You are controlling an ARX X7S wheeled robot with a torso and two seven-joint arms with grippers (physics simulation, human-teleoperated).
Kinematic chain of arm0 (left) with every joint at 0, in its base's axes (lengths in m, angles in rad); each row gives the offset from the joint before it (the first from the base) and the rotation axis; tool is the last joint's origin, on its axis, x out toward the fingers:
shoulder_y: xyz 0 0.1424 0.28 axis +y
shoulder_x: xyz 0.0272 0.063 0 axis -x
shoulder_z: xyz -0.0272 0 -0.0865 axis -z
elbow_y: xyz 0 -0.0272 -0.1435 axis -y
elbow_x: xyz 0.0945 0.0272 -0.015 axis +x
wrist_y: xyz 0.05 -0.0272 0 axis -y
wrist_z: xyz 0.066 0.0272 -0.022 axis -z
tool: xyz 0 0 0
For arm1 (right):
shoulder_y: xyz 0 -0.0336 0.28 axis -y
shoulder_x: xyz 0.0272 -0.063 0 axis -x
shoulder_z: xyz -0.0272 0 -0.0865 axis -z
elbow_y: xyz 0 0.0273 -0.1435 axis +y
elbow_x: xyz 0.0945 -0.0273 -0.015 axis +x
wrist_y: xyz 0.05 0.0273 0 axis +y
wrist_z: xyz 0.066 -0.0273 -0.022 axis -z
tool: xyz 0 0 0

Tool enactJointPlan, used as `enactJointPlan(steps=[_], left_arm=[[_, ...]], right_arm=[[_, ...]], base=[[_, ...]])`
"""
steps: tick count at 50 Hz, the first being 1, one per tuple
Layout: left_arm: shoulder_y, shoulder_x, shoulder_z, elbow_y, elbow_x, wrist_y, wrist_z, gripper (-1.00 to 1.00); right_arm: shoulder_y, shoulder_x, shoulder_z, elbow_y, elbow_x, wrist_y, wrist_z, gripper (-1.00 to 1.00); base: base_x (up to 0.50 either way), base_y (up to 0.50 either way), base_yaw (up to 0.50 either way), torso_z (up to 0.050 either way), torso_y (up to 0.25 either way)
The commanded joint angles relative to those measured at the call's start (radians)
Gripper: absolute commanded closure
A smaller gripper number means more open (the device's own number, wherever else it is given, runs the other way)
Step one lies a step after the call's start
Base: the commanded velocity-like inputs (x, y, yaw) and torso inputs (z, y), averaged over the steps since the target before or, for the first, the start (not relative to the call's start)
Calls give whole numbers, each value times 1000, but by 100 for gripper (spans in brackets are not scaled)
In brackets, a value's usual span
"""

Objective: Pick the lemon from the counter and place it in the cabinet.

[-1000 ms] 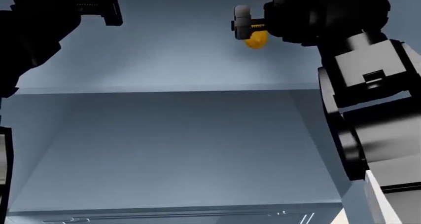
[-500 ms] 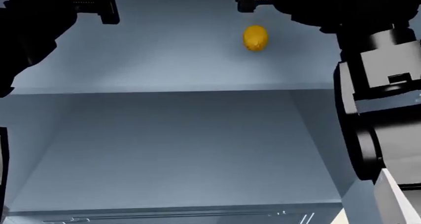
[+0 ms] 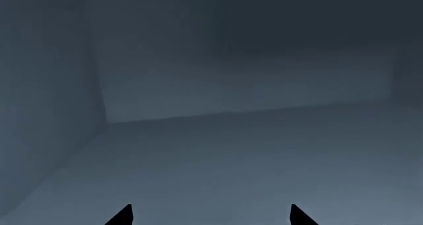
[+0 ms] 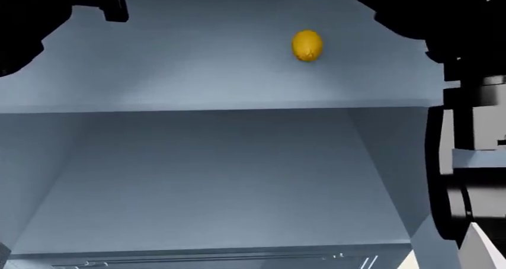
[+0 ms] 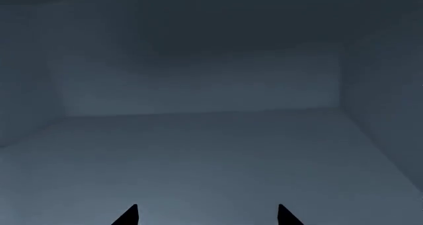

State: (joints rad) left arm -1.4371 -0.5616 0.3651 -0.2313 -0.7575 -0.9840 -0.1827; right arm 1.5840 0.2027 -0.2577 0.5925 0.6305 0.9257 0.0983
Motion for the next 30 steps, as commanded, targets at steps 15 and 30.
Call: enactJointPlan(steps=[15,30], left_arm=[[13,-9,-135,107,-142,-135,-109,-100],[11,-15,-129,122,-151,-145,-107,-100]], right_arm=[[-65,67,38,-170,79,132,48,-100],[-67,68,44,-181,90,141,63,-100]], base=[[0,0,0,0,0],[0,0,0,0,0]])
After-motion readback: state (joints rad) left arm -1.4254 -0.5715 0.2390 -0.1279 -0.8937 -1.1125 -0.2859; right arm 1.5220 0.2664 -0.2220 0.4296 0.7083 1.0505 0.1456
